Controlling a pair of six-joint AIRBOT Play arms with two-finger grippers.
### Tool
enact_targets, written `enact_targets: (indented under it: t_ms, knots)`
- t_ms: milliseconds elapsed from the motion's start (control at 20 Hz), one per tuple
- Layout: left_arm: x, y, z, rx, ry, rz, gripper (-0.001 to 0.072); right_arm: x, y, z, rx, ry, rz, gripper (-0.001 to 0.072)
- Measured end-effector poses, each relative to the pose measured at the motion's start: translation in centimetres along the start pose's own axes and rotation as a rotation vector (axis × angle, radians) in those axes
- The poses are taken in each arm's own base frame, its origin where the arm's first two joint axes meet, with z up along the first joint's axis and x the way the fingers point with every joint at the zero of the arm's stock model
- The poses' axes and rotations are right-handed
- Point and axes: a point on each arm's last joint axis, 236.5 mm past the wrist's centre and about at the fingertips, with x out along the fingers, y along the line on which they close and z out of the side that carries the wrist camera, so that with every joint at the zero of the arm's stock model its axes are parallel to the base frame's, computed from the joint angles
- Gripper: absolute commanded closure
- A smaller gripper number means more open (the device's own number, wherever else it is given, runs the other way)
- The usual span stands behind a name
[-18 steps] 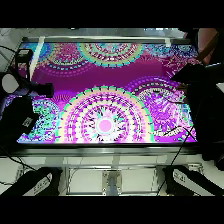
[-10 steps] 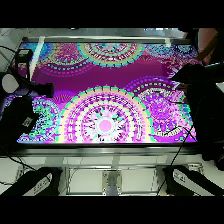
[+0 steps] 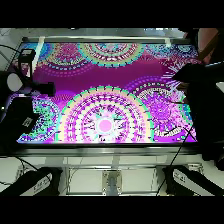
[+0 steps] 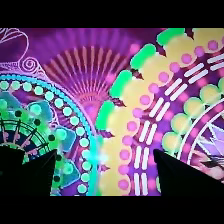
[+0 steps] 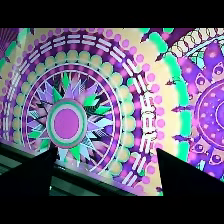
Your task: Fold the clothes and pants, and hang the long-sleeved shirts on hangers.
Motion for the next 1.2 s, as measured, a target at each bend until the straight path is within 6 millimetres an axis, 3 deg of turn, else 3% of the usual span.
enact_targets:
  t_ms: [50,100,300,350,500,650,800,1050,1150,1200]
  knots:
    - [0.8,0.9,-0.1,0.019,0.015,0.041,0.0110,0.0,-0.1,0.3,0.000,-0.012,-0.002,0.0025]
    - [1.7,2.6,-0.2,0.045,0.033,0.107,0.0134,0.0,-0.1,0.6,0.000,-0.026,-0.005,0.0025]
    - [4.0,12.4,-1.4,0.060,0.125,0.403,0.0114,0.0,-0.4,1.3,0.000,-0.054,-0.018,0.0025]
    - [4.5,15.3,-2.4,0.023,0.160,0.461,0.0058,0.0,-0.5,1.4,0.001,-0.057,-0.022,0.0025]
    - [5.7,22.2,-6.8,-0.138,0.269,0.549,0.0043,0.3,-0.8,1.5,0.006,-0.059,-0.024,0.0025]
    - [7.4,26.8,-11.5,-0.322,0.349,0.552,0.0042,0.7,-1.1,1.6,0.014,-0.052,-0.025,0.0025]
    - [9.6,28.7,-14.3,-0.471,0.387,0.469,0.0012,1.1,-1.4,1.6,0.023,-0.043,-0.024,0.0025]
    - [12.5,29.8,-14.5,-0.541,0.380,0.350,0.0003,1.6,-1.7,1.7,0.065,-0.034,-0.022,0.0025]
    - [13.1,30.0,-14.4,-0.536,0.380,0.329,0.0280,1.7,-1.8,1.7,0.078,-0.033,-0.023,0.0025]
    - [13.4,30.1,-14.5,-0.529,0.385,0.323,0.0381,1.7,-1.8,1.7,0.081,-0.032,-0.022,0.0025]
